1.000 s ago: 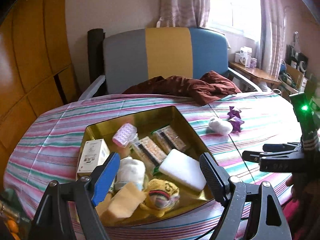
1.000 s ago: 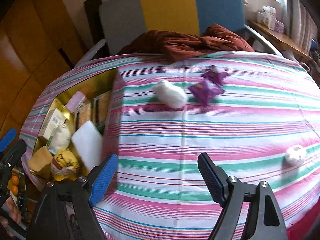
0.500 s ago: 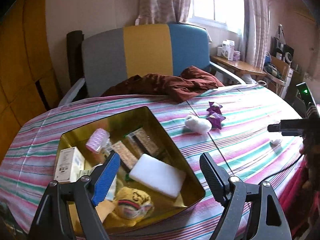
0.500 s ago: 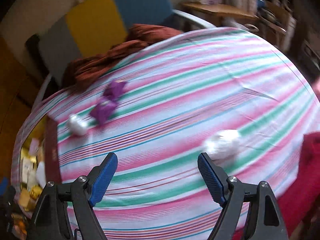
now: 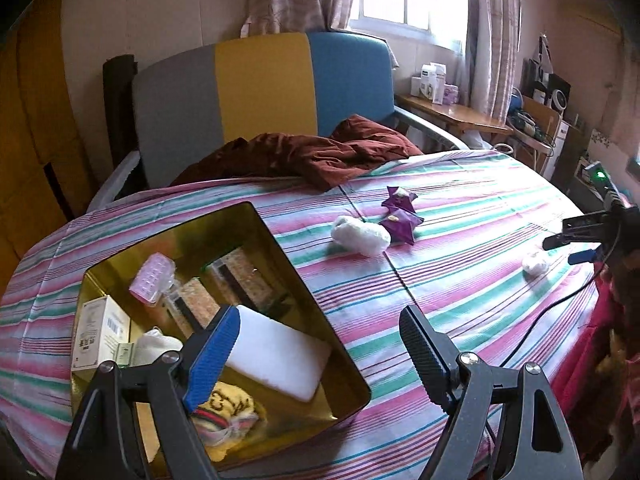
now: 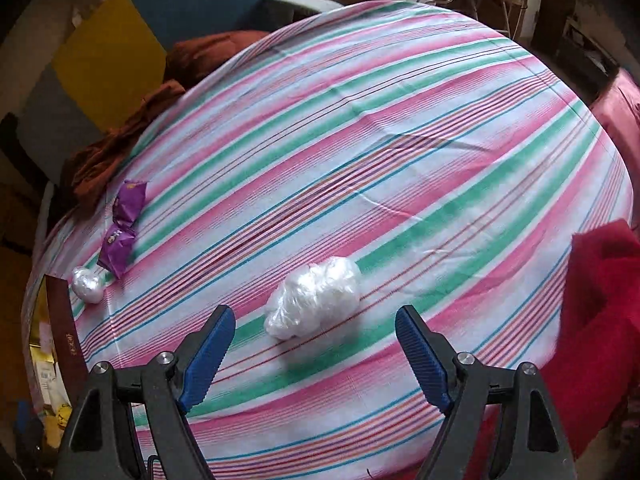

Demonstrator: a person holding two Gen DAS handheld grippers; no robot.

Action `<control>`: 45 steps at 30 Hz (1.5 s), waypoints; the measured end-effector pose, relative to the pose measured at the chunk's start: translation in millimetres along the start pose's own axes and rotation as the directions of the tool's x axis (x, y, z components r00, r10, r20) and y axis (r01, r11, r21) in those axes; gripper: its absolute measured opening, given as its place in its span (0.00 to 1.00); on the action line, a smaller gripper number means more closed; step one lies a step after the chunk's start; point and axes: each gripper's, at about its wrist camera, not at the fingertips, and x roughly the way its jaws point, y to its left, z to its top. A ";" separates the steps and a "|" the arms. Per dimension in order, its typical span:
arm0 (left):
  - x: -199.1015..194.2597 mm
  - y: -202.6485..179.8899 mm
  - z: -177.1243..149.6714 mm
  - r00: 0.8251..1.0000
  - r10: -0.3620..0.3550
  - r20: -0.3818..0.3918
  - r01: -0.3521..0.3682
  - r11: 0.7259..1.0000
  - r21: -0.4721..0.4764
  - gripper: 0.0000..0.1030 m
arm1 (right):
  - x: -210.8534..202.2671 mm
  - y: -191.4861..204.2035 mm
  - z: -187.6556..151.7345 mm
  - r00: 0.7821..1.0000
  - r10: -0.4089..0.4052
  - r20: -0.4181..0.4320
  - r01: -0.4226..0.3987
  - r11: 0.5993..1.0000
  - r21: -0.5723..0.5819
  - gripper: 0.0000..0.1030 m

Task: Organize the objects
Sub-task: 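Grasp the plastic-wrapped bundle with right tool while left tool grasps a purple packet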

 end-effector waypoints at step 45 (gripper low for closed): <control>207.5 -110.9 95.9 0.968 0.002 -0.251 0.040 0.986 0.165 0.79 | 41.2 73.8 33.4 0.966 0.257 0.003 -0.250 0.943 -0.219 0.43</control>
